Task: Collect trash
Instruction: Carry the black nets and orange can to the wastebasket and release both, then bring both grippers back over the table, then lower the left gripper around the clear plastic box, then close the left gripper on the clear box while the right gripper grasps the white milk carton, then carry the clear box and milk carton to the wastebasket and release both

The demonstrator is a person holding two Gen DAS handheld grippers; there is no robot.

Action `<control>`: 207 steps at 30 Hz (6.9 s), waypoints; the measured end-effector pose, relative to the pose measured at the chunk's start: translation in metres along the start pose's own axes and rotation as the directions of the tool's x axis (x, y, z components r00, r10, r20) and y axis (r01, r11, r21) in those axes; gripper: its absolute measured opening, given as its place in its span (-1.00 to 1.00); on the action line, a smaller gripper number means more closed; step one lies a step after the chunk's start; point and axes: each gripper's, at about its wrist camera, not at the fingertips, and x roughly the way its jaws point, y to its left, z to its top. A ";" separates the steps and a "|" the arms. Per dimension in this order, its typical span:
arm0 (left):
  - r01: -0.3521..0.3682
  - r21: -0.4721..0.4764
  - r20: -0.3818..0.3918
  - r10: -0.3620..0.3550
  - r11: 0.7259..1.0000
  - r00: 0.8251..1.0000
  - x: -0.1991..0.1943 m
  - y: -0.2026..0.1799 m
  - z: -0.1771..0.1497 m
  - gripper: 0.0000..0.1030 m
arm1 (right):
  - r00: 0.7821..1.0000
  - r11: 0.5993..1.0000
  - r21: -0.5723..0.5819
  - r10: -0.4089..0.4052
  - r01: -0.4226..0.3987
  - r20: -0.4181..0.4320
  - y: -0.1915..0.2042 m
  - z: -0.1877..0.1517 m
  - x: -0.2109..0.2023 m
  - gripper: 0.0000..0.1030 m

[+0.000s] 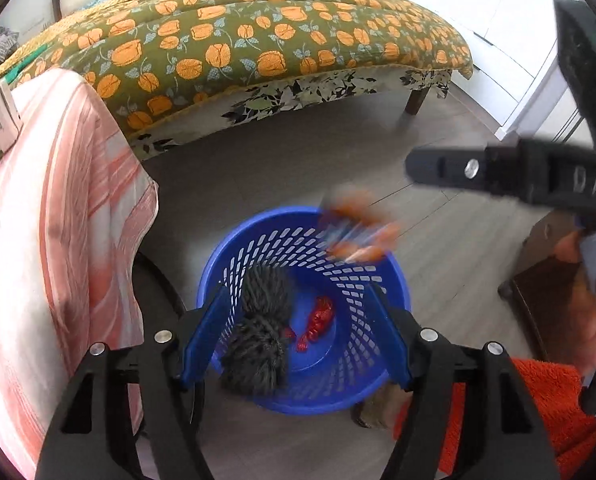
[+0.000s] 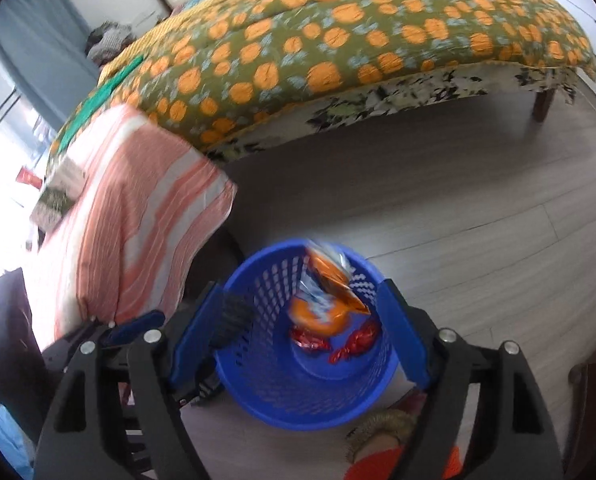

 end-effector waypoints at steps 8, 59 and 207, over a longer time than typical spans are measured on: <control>0.089 0.030 0.140 -0.092 0.996 0.986 -0.086 -0.005 -0.020 0.69 | 0.988 0.994 -0.069 -0.070 0.080 0.141 0.023 -0.005 -0.036 0.54; -0.308 -0.490 0.040 0.374 0.815 0.927 -0.142 0.332 0.003 0.61 | 0.981 0.772 -0.635 0.146 -0.033 0.126 0.341 -0.129 0.029 0.75; 0.056 -0.123 0.147 -0.038 0.991 0.988 -0.197 0.134 -0.055 0.21 | 0.999 0.960 -0.282 -0.018 0.009 -0.029 0.140 -0.006 -0.005 -0.02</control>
